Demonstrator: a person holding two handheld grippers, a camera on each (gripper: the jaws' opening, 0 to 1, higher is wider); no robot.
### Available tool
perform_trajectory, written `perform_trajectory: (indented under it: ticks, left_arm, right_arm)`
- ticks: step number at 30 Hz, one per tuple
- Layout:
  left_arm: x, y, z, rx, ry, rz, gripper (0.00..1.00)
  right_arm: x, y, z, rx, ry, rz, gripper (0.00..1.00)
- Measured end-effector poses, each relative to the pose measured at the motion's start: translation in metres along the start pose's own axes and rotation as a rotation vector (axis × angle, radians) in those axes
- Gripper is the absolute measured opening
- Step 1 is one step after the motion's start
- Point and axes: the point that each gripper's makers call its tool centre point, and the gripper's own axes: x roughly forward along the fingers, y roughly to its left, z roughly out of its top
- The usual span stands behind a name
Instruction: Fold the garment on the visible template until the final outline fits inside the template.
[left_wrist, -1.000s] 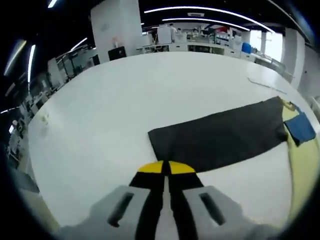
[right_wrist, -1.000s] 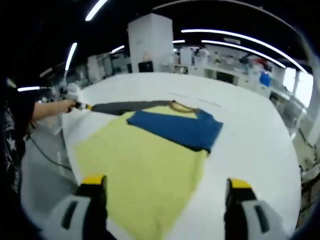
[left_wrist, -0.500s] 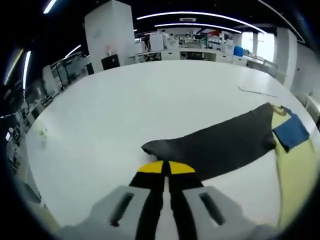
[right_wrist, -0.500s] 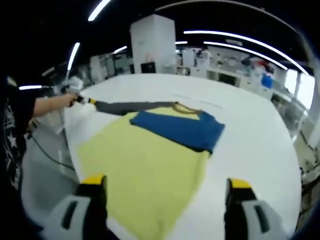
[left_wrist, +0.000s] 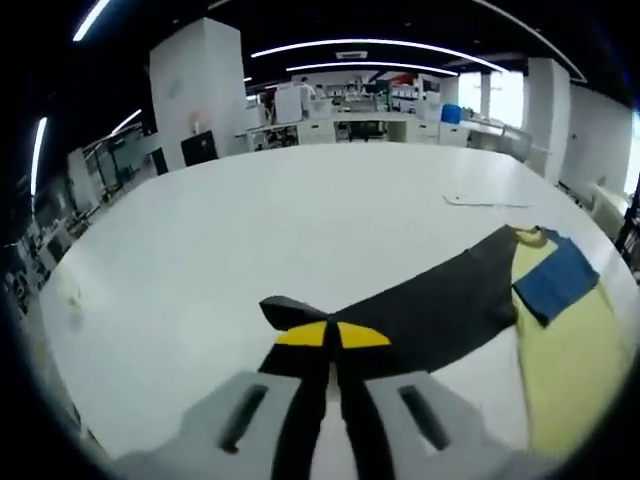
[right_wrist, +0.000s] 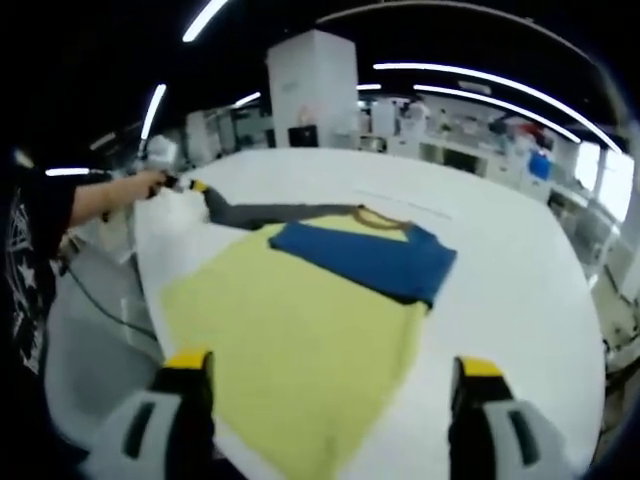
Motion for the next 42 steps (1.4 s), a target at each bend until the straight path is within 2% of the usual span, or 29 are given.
perform_trajectory:
  ticks: [7,10,13,16,22,30,33,34,42]
  left_arm:
    - [0.000,-0.022,0.016,0.001,-0.026,-0.047,0.00]
    - [-0.010,-0.050,0.022,-0.002,-0.041,-0.075,0.00]
    - [-0.012,-0.066,0.027,0.005,-0.048,-0.099,0.00]
    - [-0.005,-0.069,0.032,0.009,-0.057,-0.122,0.00]
    - [-0.001,-0.091,0.042,0.019,-0.070,-0.166,0.00]
    - [-0.001,-0.129,0.053,0.057,-0.081,-0.215,0.00]
    - [0.003,-0.137,0.055,0.073,-0.082,-0.237,0.00]
    - [0.001,-0.150,0.056,0.079,-0.082,-0.242,0.00]
    - [0.005,-0.176,0.062,0.120,-0.087,-0.294,0.00]
  right_arm:
    - [0.000,0.005,-0.001,-0.004,-0.005,0.018,0.99]
    - [-0.001,0.007,-0.001,-0.004,-0.004,0.020,0.99]
    - [-0.001,0.008,-0.002,-0.001,-0.008,0.025,0.99]
    - [-0.001,0.013,-0.003,-0.004,-0.009,0.035,0.99]
    - [0.000,0.022,-0.008,-0.004,-0.009,0.056,0.99]
    - [0.001,0.023,-0.014,-0.003,-0.004,0.067,0.99]
    - [0.001,0.025,-0.015,-0.006,-0.004,0.070,0.99]
    - [0.001,0.025,-0.016,-0.006,-0.002,0.071,0.99]
    - [0.001,0.030,-0.019,-0.013,0.006,0.080,0.99]
